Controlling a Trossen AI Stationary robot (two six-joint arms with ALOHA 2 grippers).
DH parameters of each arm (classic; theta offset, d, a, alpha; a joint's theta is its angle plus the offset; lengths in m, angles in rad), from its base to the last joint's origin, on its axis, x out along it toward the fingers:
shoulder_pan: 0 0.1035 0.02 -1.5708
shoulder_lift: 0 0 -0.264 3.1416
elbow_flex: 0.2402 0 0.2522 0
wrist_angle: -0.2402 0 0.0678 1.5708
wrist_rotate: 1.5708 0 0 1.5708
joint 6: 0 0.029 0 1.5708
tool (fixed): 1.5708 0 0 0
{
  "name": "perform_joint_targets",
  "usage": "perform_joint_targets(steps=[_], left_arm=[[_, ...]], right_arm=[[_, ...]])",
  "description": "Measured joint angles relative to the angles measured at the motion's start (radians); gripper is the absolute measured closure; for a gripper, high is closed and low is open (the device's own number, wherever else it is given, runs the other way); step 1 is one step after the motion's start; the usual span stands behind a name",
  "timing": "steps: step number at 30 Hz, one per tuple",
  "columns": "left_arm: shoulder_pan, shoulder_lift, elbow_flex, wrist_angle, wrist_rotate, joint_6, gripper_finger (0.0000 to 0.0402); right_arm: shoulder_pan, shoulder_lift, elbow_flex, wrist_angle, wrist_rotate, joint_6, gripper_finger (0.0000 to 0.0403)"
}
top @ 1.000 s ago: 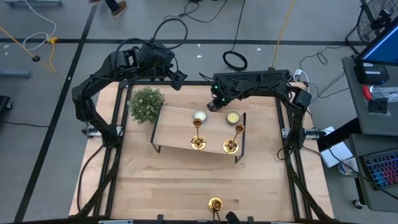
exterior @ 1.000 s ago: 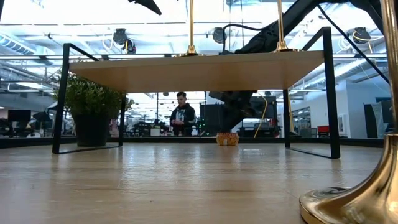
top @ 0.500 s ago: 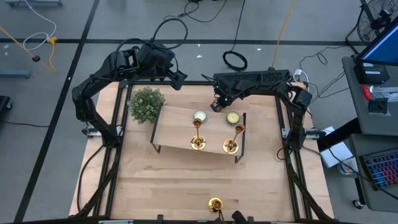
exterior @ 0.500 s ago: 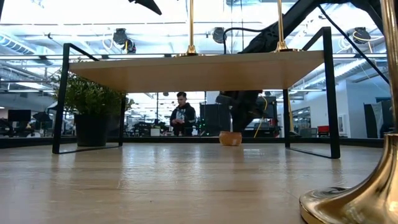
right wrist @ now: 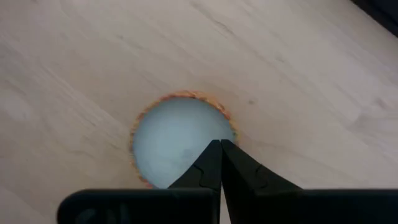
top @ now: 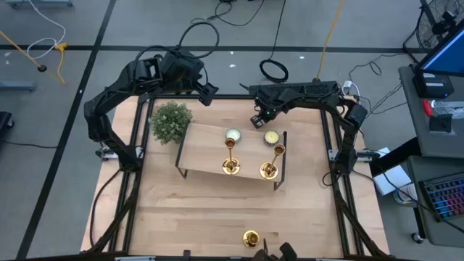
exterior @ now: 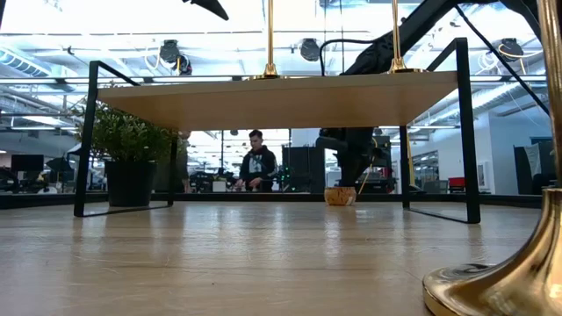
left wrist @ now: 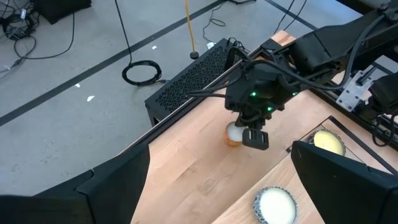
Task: Pick & Place candle stick holders
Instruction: Put the scented candle on the shelf
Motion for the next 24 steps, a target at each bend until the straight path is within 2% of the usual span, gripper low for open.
perform_joint_targets(steps=[19,24], left_arm=[[0.0,0.0,0.0,0.0,-0.001,0.034,0.0005],[0.0,0.0,0.0,-0.001,-0.001,0.034,0.0005]], right_arm=[[-0.03,-0.021,0.0,-0.169,0.095,0.016,0.0403],[-0.032,-0.088,-0.001,-0.134,0.094,0.037,0.0403]])
